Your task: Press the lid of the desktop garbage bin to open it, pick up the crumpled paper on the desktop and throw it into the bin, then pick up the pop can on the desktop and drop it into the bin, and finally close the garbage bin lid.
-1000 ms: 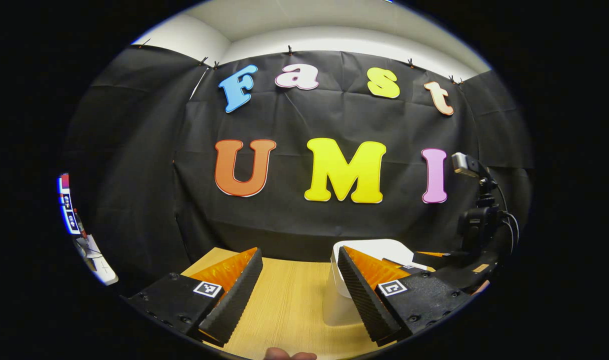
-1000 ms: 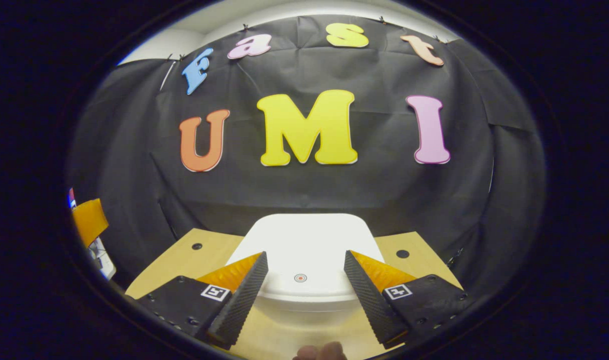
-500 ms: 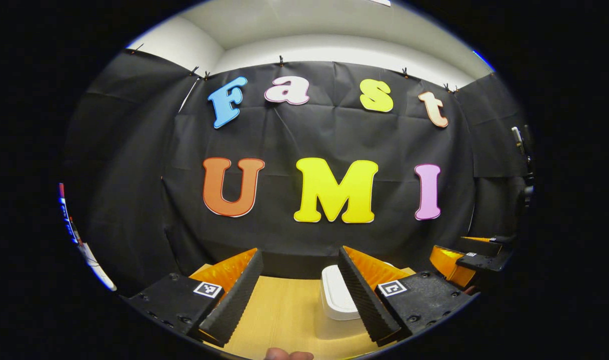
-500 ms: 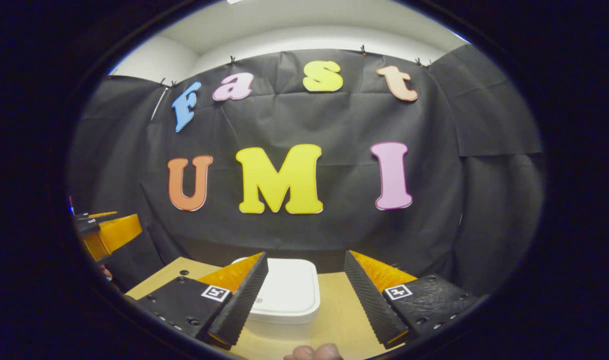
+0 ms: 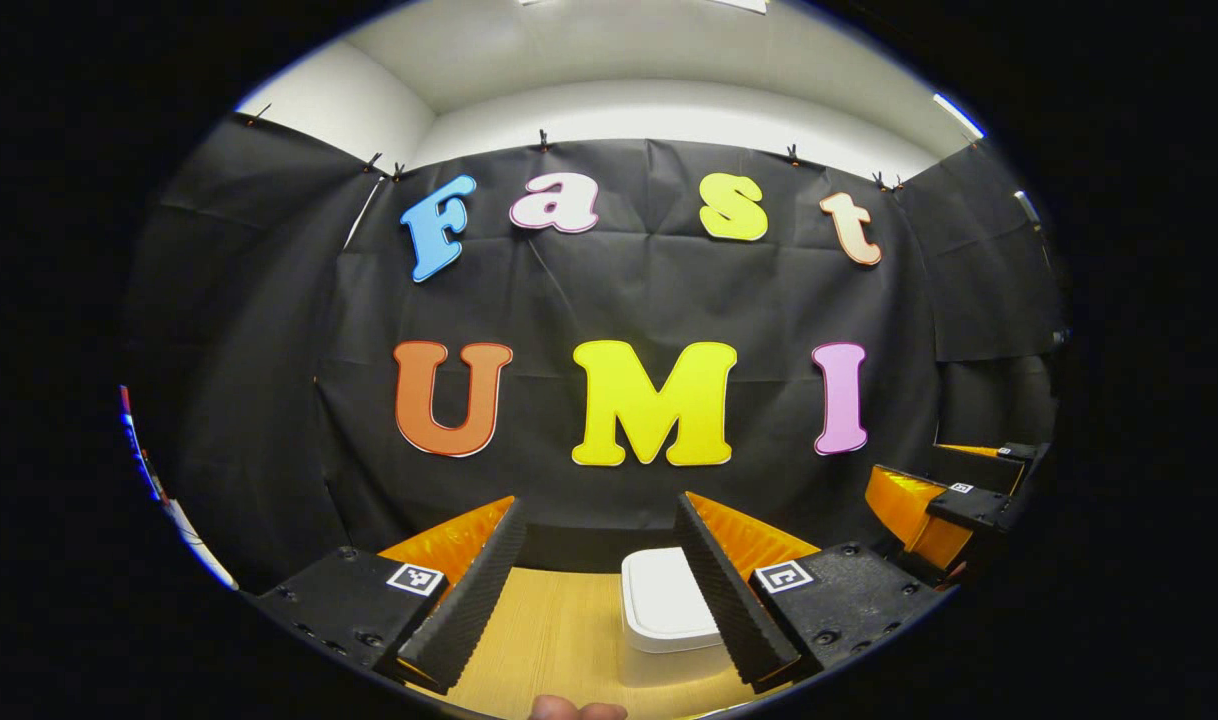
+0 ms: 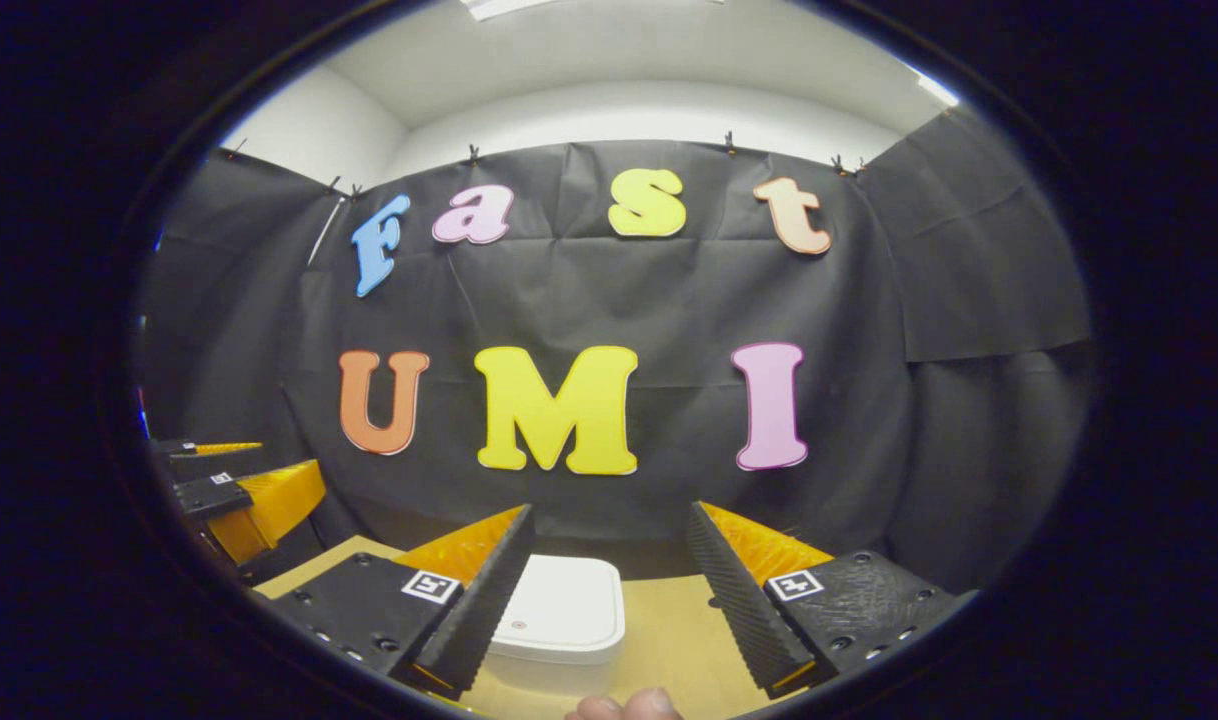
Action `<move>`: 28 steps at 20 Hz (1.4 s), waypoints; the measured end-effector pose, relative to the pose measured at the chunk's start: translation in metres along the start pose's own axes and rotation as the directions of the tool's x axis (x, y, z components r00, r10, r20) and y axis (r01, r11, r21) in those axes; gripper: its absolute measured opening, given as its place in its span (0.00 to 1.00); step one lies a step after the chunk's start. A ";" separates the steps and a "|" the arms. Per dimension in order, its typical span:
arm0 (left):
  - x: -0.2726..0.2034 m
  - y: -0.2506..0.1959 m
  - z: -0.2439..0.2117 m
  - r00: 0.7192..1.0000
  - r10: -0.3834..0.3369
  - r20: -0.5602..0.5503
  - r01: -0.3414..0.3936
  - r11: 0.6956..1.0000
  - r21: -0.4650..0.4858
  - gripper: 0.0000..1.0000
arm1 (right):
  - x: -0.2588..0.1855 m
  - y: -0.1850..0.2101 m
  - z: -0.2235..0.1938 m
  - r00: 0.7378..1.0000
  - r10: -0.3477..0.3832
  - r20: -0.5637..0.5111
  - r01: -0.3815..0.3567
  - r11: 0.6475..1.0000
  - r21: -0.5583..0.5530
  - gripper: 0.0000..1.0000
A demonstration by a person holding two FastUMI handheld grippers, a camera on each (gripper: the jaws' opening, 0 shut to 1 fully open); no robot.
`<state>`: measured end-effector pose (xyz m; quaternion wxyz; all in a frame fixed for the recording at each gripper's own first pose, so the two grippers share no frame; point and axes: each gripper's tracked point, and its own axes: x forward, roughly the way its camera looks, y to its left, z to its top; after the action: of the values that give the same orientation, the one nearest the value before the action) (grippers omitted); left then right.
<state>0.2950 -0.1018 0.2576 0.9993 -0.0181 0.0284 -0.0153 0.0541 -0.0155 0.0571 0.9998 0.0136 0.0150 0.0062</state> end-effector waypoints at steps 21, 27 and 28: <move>0.007 0.001 -0.003 1.000 0.012 0.003 -0.012 1.000 0.012 0.97 | 0.012 0.001 0.003 1.000 0.026 0.006 -0.025 0.999 -0.029 0.95; 0.010 0.002 -0.006 1.000 0.015 -0.005 -0.015 1.000 0.008 0.97 | 0.014 0.007 0.001 0.999 0.036 -0.003 -0.036 0.999 -0.029 0.95; 0.010 0.001 -0.007 1.000 0.011 -0.008 -0.011 1.000 0.006 0.97 | 0.014 0.007 0.000 0.999 0.034 -0.006 -0.034 0.999 -0.025 0.95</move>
<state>0.3048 -0.1010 0.2498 0.9993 -0.0149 0.0324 -0.0099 0.0685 -0.0083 0.0566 0.9996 0.0011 0.0176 0.0234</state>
